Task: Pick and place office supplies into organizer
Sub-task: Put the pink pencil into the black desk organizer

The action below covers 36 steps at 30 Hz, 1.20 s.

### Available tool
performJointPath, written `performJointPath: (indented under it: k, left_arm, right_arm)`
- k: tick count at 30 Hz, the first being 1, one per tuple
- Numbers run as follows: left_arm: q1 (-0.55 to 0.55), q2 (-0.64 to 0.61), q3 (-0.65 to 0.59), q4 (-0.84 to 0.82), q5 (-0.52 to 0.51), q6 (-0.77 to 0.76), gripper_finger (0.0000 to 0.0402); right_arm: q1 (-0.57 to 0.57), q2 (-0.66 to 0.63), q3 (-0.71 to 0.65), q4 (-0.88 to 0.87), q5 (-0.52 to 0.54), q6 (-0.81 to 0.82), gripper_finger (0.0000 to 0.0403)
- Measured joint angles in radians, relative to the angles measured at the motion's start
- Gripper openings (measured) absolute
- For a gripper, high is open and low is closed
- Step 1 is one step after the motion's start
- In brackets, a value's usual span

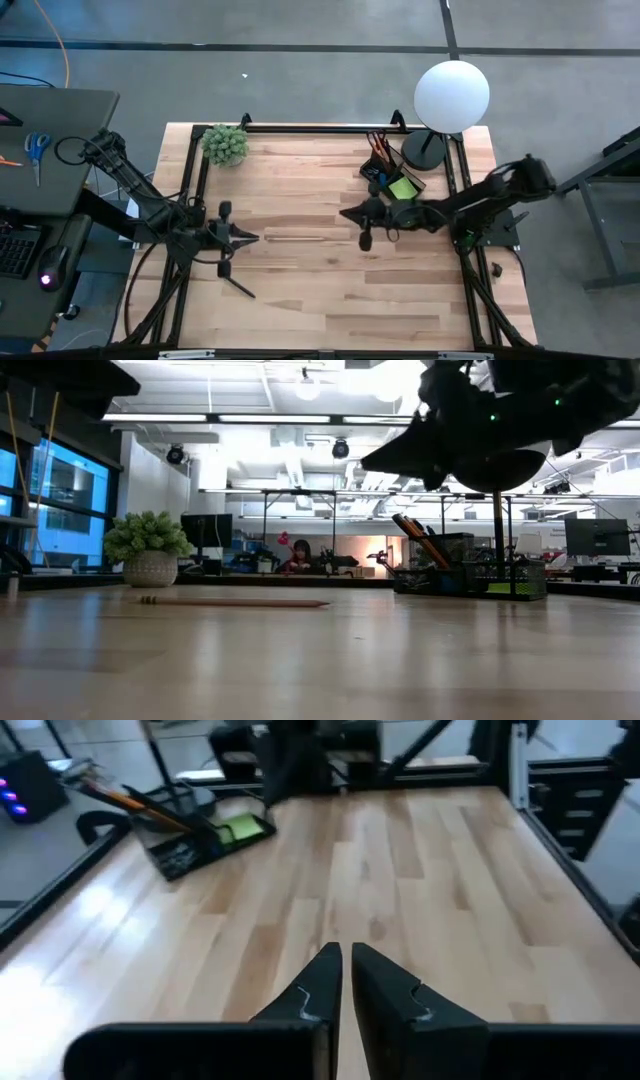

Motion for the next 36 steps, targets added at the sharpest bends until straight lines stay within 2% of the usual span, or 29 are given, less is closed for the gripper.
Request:
performJointPath:
  k: [5,8,11,15,19,23,28,32,36]
  left_arm:
    - [0.000,0.002,0.000,0.000,-0.007,-0.007,0.0018]
    - [0.000,0.016,-0.014,0.002,-0.002,-0.028,0.0017]
    - [-0.001,0.029,-0.031,0.003,0.004,-0.054,0.0019]
    - [-0.001,0.044,-0.046,0.003,0.007,-0.084,0.0017]
    - [-0.001,0.046,-0.048,0.005,-0.003,-0.086,0.0012]
    - [-0.001,0.046,-0.048,0.019,-0.019,-0.085,0.0010]
    - [-0.001,0.046,-0.048,0.024,-0.017,-0.085,0.0012]
    - [-0.001,0.046,-0.048,0.024,-0.017,-0.085,0.0012]
    - [-0.001,0.046,-0.048,0.024,-0.017,-0.085,0.0014]
  right_arm:
    - [0.015,0.218,0.079,0.141,-0.038,-0.022,0.0022]
    - [0.009,0.382,0.147,0.243,-0.081,-0.010,0.0051]
    - [0.001,0.519,0.203,0.303,-0.079,-0.010,0.0086]
    - [-0.015,0.631,0.245,0.395,-0.096,-0.021,0.0124]
    - [-0.024,0.718,0.282,0.390,-0.134,-0.024,0.0138]
    - [-0.023,0.785,0.322,0.398,-0.157,-0.012,0.0139]
    - [-0.023,0.792,0.351,0.348,-0.146,-0.016,0.0131]
    - [-0.023,0.791,0.379,0.265,-0.145,-0.032,0.0097]
    - [-0.023,0.789,0.406,0.190,-0.144,-0.060,0.0038]
